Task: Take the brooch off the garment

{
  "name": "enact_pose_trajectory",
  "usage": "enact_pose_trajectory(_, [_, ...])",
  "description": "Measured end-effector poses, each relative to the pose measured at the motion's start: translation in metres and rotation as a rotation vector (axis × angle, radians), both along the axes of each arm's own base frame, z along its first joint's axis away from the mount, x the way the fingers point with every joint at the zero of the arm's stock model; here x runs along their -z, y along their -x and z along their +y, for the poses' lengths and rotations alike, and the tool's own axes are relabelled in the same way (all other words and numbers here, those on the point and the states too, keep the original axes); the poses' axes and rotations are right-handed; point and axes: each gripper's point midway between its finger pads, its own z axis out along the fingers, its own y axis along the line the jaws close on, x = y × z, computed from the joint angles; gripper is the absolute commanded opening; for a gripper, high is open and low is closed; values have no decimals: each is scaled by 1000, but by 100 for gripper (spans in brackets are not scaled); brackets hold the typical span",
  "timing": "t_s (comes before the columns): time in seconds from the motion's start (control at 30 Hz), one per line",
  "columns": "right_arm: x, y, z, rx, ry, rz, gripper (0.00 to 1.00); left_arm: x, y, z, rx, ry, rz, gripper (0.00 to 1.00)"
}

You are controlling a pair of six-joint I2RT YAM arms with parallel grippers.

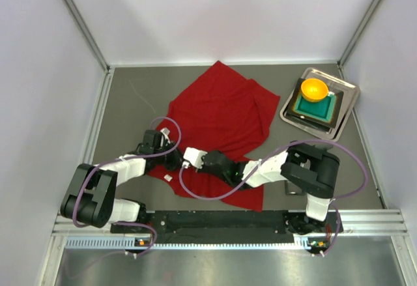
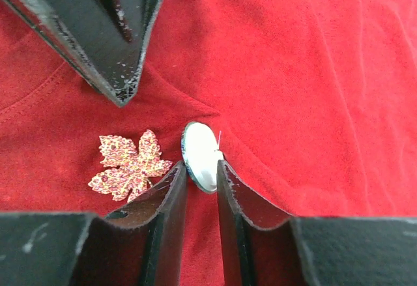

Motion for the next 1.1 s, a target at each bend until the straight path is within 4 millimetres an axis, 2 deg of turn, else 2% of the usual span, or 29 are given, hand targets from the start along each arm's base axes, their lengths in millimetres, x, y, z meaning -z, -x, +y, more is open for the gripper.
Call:
enact_pose_trajectory(0.17, [-4,-7,1,16,-23,11,13,0,0,0,0,0,0,24])
enact_pose_trajectory(0.27, [-8,-10,3,23,-38,16,6,0,0,0,1,0,0,24])
enact_pose_trajectory(0.3, [-8,-11,4,23,-45,21,1,0,0,0,0,0,0,24])
enact_pose_trajectory(0.63, [-7,-17,4,43,-112,165,0,1,1,1,5,-3,-4,24])
enact_pose_trajectory(0.8, [-8,-24,0,72,-202,345,0,1,1,1,10,-5,-8,24])
enact_pose_trajectory(0.97, [-10,-33,-8,108,-322,614,0,1,2,1,17,-6,-10,25])
enact_pose_trajectory(1.1, [-5,-34,-4,114,-405,842,0,1,2,1,18,-6,-10,24])
